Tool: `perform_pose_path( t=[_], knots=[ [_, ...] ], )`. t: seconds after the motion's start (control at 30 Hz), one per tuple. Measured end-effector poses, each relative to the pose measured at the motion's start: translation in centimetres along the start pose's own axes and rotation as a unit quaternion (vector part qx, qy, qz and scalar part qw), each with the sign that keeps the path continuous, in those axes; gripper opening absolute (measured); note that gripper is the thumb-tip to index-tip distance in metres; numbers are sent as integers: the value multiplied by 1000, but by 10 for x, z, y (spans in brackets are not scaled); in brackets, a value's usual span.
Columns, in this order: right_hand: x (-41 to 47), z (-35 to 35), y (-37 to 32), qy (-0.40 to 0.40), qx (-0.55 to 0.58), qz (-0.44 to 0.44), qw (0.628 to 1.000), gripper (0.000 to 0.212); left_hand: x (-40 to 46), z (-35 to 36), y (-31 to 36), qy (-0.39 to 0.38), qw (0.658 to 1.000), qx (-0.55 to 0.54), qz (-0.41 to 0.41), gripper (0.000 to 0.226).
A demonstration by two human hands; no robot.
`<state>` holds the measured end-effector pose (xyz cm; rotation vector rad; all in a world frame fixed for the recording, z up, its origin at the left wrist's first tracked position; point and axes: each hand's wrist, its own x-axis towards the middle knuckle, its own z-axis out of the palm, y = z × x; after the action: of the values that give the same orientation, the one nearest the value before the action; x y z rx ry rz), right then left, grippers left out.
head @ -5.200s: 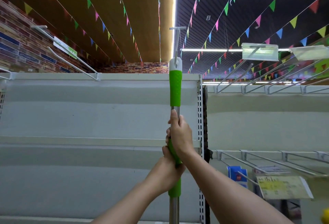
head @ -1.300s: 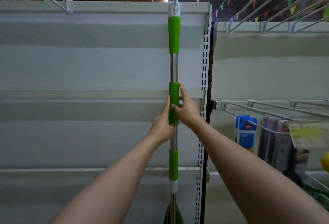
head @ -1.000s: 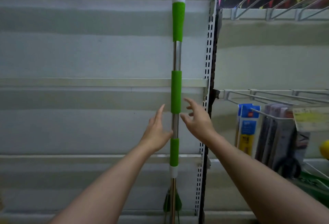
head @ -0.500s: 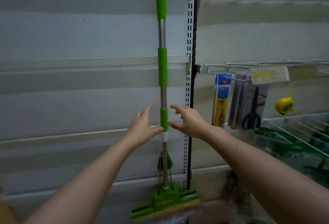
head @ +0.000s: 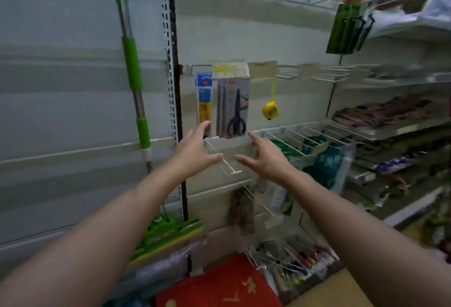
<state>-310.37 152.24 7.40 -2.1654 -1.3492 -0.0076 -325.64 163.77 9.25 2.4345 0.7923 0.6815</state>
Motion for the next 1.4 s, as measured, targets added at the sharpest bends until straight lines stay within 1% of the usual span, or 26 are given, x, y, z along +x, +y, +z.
perform_pose_path(
  t=[0.1,0.23,0.3,0.37,0.47,0.57,0.63,0.73,0.83,0.97,1.1,1.27,1.4],
  knots=[
    [-51,-47,62,32,-7,58,998,82,-10,51,59,-38,999,-15,33,88],
    [-125,-106,135,79,-35,131,988,73,-29,120,134,-87,990,-23,110,81],
    [-163,-130,173,97,-56,174,978,71,-36,155,168,-112,984,-16,139,81],
    [-198,-152,212,106,-79,224,966,73,-42,189,200,-139,978,-18,154,84],
    [-246,-183,264,102,-82,299,945,79,-51,241,243,-192,965,-19,177,89],
    [-281,-207,307,115,-73,341,930,78,-55,289,280,-219,954,-24,204,93],
    [-294,-216,333,128,-61,359,922,78,-53,319,300,-238,949,-29,206,94],
    [-301,-226,370,142,-51,374,915,78,-41,361,325,-267,938,-47,215,94],
    [-294,-234,409,152,-45,383,910,76,-21,401,348,-277,931,-55,231,94],
    [-277,-247,466,135,-29,399,907,76,16,457,386,-295,921,-61,245,97],
    [-254,-271,524,138,-18,416,899,75,60,509,431,-315,912,-77,251,99],
    [-226,-307,591,167,-25,405,899,72,113,568,496,-313,905,-83,278,95],
    [-217,-340,656,179,-23,424,887,74,144,617,547,-318,901,-87,281,97]
  ],
)
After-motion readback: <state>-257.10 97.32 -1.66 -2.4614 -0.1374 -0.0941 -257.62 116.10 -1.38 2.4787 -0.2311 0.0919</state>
